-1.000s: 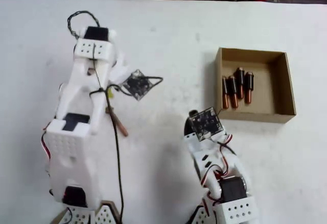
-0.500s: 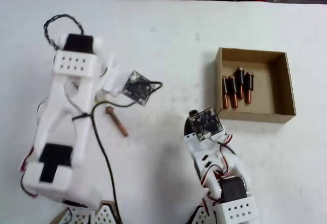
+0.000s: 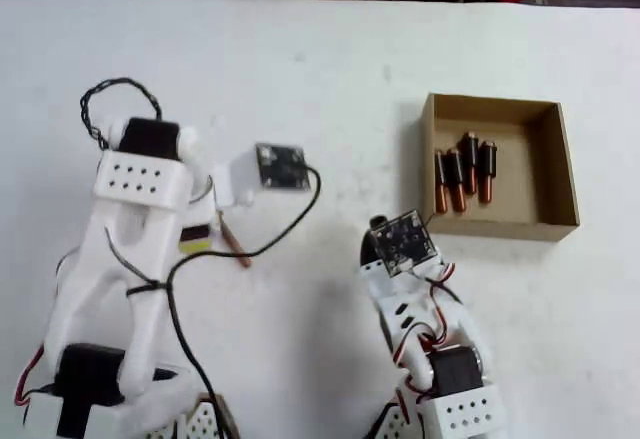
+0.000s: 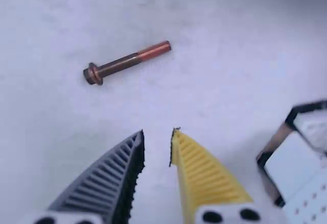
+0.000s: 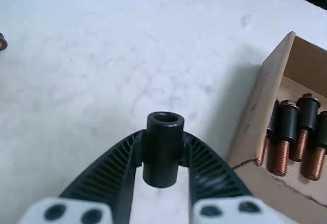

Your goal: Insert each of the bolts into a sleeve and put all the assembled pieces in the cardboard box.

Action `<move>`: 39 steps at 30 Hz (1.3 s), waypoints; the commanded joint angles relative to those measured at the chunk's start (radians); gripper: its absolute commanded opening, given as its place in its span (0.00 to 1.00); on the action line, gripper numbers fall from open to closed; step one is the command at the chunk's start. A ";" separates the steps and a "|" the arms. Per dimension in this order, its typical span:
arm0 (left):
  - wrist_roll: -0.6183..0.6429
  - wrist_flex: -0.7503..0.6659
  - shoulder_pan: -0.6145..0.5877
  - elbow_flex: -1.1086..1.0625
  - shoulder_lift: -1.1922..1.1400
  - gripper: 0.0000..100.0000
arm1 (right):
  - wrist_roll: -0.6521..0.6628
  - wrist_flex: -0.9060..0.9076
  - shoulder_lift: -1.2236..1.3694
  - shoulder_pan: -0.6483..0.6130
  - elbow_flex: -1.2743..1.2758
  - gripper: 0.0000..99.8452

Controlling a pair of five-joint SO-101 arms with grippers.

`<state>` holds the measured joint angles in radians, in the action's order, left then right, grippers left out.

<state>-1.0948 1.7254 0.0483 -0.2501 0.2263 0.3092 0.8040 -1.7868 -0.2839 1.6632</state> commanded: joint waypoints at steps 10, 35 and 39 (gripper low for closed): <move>1.016 -0.222 0.021 -0.129 0.045 0.12 | 0.014 -0.024 -0.013 0.002 0.014 0.02; 1.821 -0.738 0.024 -0.419 0.044 0.12 | 0.014 -0.024 -0.013 0.002 0.014 0.02; 1.826 -0.893 0.022 -0.494 0.045 0.12 | 0.014 -0.024 -0.013 0.002 0.014 0.02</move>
<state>0.7127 0.9874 0.0529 -0.7027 0.2309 0.3092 0.8040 -1.7868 -0.2839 1.6709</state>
